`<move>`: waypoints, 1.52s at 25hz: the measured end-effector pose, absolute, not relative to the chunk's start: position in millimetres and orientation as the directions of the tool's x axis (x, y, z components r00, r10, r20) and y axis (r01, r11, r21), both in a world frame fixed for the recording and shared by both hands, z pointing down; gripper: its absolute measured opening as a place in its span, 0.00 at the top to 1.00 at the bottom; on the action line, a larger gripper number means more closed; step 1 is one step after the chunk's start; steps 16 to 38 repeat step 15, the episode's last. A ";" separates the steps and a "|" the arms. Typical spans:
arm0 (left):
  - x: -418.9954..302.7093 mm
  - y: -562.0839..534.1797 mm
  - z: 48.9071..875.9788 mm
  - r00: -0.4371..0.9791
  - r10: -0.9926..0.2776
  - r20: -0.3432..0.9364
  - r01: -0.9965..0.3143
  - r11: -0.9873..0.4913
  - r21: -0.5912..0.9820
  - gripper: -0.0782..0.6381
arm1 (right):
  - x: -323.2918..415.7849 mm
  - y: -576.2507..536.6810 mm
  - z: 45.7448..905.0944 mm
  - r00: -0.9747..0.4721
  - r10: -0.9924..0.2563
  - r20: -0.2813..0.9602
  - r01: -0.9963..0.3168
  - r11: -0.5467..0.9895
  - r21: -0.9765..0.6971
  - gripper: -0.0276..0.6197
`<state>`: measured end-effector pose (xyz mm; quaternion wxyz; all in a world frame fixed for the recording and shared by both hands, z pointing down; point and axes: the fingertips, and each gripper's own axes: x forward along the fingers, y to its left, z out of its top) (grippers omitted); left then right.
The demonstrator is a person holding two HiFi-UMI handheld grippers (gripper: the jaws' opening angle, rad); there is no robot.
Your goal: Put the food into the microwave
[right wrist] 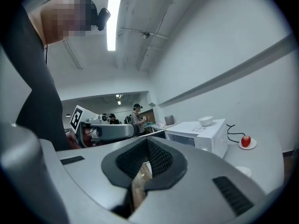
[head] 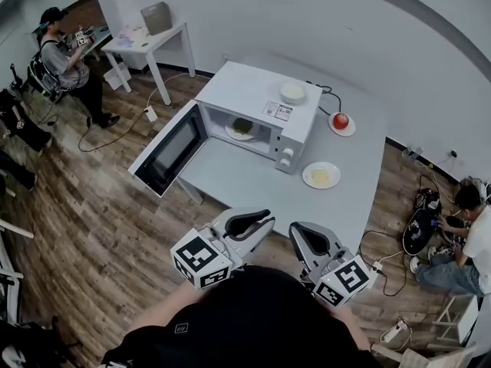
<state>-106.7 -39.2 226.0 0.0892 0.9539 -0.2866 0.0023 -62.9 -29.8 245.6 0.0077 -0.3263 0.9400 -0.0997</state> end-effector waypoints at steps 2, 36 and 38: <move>-108.5 -40.9 227.0 0.842 -0.537 0.055 -0.538 -0.826 0.169 0.80 | -64.7 -33.4 245.6 -0.782 -0.621 0.052 -0.618 0.763 -0.189 0.94; -128.8 -57.3 223.5 0.831 -0.554 0.038 -0.553 -0.819 0.151 0.80 | -83.5 -51.6 245.6 -0.787 -0.615 0.052 -0.613 0.771 -0.170 0.94; -128.8 -57.3 223.5 0.831 -0.554 0.038 -0.553 -0.819 0.151 0.80 | -83.5 -51.6 245.6 -0.787 -0.615 0.052 -0.613 0.771 -0.170 0.94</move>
